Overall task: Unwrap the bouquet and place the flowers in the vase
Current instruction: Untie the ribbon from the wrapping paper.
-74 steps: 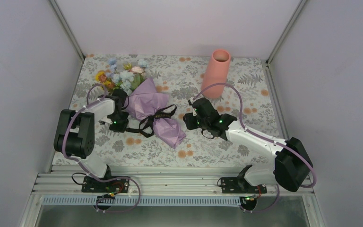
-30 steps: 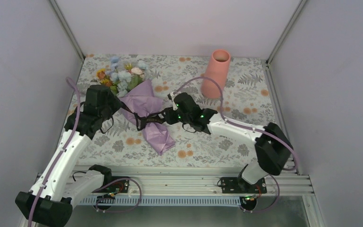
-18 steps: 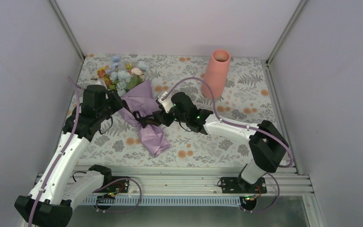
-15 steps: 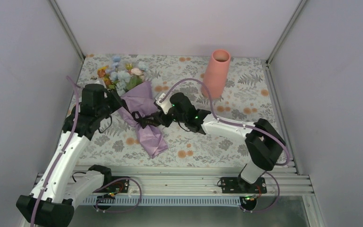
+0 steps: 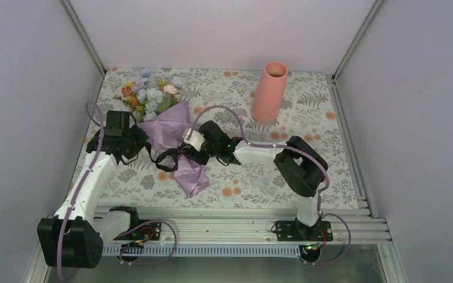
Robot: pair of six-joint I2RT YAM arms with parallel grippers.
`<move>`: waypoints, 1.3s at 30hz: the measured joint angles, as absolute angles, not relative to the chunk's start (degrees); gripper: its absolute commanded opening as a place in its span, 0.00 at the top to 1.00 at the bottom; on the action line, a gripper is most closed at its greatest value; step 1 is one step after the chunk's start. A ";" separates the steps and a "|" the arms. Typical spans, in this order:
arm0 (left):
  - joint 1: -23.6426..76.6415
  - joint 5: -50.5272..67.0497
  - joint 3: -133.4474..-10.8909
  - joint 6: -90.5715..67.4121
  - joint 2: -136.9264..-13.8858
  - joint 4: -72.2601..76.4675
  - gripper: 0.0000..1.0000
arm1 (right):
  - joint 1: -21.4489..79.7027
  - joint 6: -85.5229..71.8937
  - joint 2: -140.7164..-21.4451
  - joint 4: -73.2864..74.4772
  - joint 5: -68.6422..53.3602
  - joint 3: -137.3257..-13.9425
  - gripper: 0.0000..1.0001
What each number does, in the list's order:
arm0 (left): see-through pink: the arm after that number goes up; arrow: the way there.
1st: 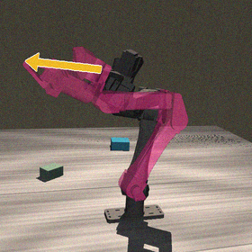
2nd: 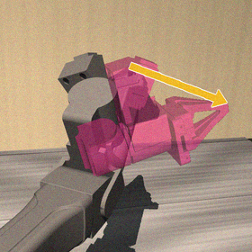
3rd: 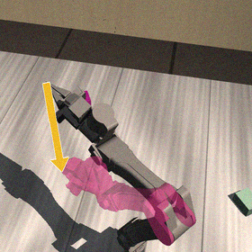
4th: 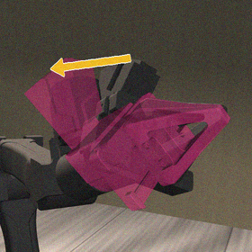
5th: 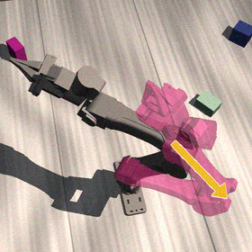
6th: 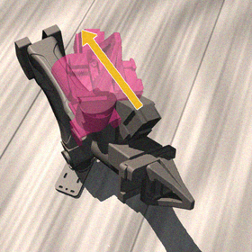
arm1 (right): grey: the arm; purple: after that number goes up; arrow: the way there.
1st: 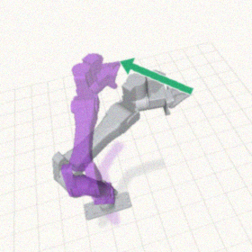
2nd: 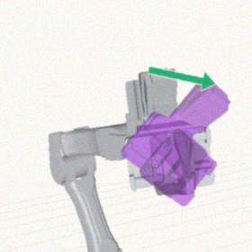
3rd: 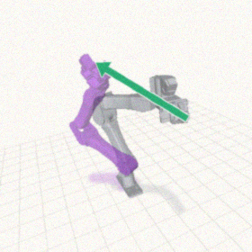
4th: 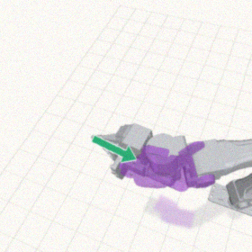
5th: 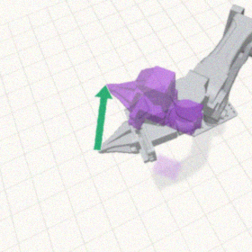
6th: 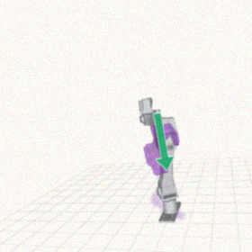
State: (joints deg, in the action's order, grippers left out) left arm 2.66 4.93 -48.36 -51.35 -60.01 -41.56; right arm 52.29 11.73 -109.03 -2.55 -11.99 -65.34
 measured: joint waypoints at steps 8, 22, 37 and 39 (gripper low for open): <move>1.98 4.21 -48.36 -52.12 -60.90 -42.57 0.98 | 52.56 13.85 -111.39 -2.22 -11.20 -68.99 0.69; 1.69 -3.88 -48.42 -51.86 -59.16 -44.77 0.98 | 52.66 11.94 -107.33 -3.70 -3.20 -64.73 0.96; 1.65 -12.49 -49.52 -51.64 -58.83 -45.69 0.98 | 51.05 3.70 -97.32 -4.97 4.38 -57.54 0.96; 1.65 -13.63 -50.00 -51.59 -59.11 -45.98 0.98 | 50.96 2.90 -95.81 -4.67 5.93 -56.55 0.96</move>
